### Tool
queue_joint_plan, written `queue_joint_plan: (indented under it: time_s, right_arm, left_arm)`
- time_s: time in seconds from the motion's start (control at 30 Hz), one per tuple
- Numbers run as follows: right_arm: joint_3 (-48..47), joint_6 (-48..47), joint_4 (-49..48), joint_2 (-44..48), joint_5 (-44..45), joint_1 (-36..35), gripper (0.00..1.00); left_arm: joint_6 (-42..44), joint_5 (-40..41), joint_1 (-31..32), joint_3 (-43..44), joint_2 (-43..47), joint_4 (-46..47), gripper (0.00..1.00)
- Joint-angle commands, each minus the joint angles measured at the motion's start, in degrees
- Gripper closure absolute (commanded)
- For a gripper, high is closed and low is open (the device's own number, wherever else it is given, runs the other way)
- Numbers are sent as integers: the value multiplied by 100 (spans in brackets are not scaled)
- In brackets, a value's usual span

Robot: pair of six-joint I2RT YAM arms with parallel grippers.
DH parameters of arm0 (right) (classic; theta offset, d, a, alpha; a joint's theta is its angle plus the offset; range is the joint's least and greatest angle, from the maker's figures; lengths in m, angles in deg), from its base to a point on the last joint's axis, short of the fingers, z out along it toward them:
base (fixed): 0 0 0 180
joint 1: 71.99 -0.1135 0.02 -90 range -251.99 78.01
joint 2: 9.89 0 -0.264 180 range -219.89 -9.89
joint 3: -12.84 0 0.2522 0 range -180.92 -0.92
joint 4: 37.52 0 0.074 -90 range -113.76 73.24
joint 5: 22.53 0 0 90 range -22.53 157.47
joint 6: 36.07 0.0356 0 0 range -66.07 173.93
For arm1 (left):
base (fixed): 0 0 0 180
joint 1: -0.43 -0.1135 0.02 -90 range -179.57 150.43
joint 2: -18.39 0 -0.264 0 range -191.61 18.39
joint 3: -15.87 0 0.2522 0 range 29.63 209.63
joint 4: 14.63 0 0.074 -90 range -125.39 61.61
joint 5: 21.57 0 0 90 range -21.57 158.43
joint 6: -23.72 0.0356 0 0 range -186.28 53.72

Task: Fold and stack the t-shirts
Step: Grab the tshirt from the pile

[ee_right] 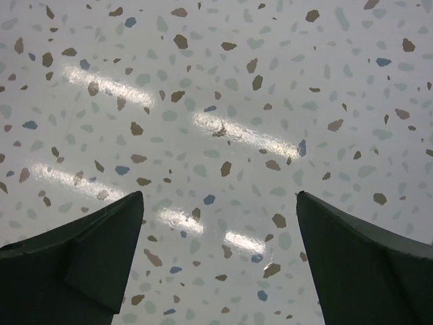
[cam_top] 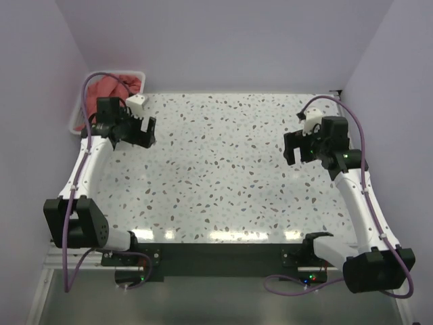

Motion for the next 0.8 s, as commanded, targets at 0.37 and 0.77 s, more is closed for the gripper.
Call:
queue_joint_plan:
  time_s: [0.37,0.77]
  right_arm:
    - [-458,-4,-59,-469,-270,-23,1]
    - [-529,31,-130,-654,-235,-15,1]
  left_arm:
    - [-1211,-392,-1184,4424,-2751,-361,0]
    - [-947,508,-1422,5516,-4290,1335,0]
